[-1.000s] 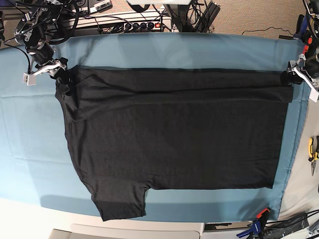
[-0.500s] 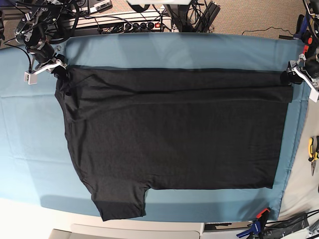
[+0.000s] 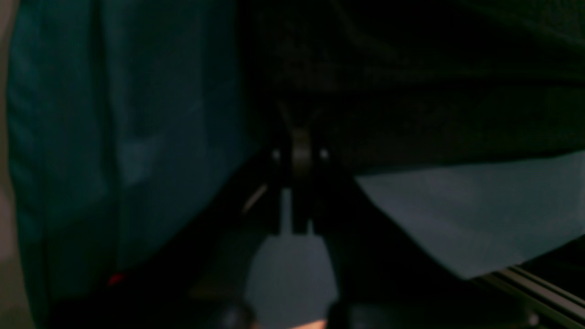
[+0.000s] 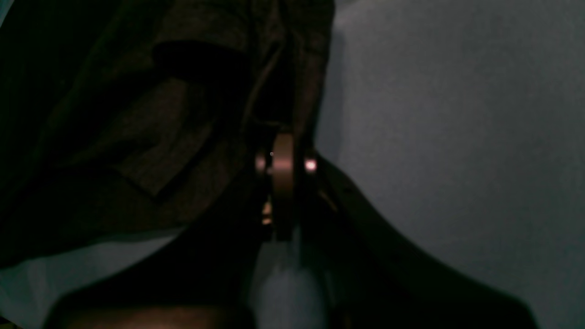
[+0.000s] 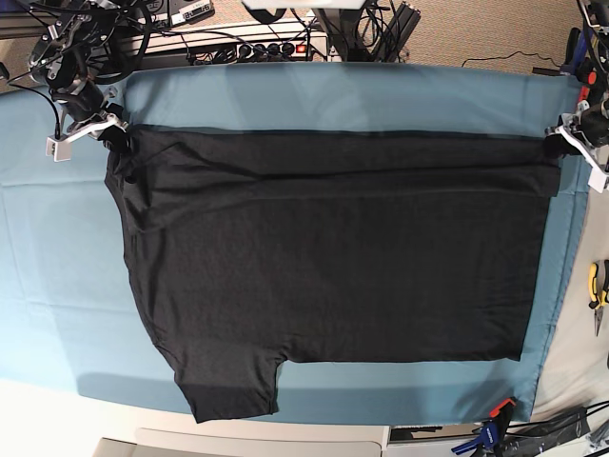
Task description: Fold the T-shirt properly
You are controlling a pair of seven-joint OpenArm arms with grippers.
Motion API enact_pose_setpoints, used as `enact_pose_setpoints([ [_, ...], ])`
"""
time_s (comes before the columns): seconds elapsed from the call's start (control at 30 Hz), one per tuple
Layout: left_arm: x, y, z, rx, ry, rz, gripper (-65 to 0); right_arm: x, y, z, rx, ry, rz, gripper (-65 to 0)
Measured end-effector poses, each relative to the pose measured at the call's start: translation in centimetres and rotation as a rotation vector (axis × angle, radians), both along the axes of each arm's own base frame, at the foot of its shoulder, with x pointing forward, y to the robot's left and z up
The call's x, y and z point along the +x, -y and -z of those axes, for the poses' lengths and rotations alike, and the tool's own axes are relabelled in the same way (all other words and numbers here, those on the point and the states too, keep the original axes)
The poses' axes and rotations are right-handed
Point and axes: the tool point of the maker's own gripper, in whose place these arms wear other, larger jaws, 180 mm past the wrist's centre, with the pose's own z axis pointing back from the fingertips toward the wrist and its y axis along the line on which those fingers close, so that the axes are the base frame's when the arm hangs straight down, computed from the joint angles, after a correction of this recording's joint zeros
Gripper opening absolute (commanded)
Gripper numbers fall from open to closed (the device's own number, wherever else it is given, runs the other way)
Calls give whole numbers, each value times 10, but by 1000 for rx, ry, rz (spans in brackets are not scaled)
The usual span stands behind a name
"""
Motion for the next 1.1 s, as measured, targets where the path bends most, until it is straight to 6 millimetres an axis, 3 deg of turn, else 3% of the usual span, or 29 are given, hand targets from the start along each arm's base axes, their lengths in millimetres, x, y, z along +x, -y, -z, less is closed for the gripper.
enact_pose_setpoints([
  [0.33,-1,0,1,1,-9,3,-650,-4,-8,0,18,0,-41,-650],
  [0.53,-5,2,1,-17,-20,7,-650,-17,-7,4,31,-11,-36,-650],
  [0.83,-32,12,4,-96,-47,29,-650,-63,27,-17,-104,-72,-11,-650],
  [0.97,-47,0,-2,-111,-59,-9,-650,-78,49,-29,-177,-105,-17,-650],
  [1.1,-63,-17,-9,-109,-58,-67,-650,-88,56,-30,-201,-142,-31,-650],
])
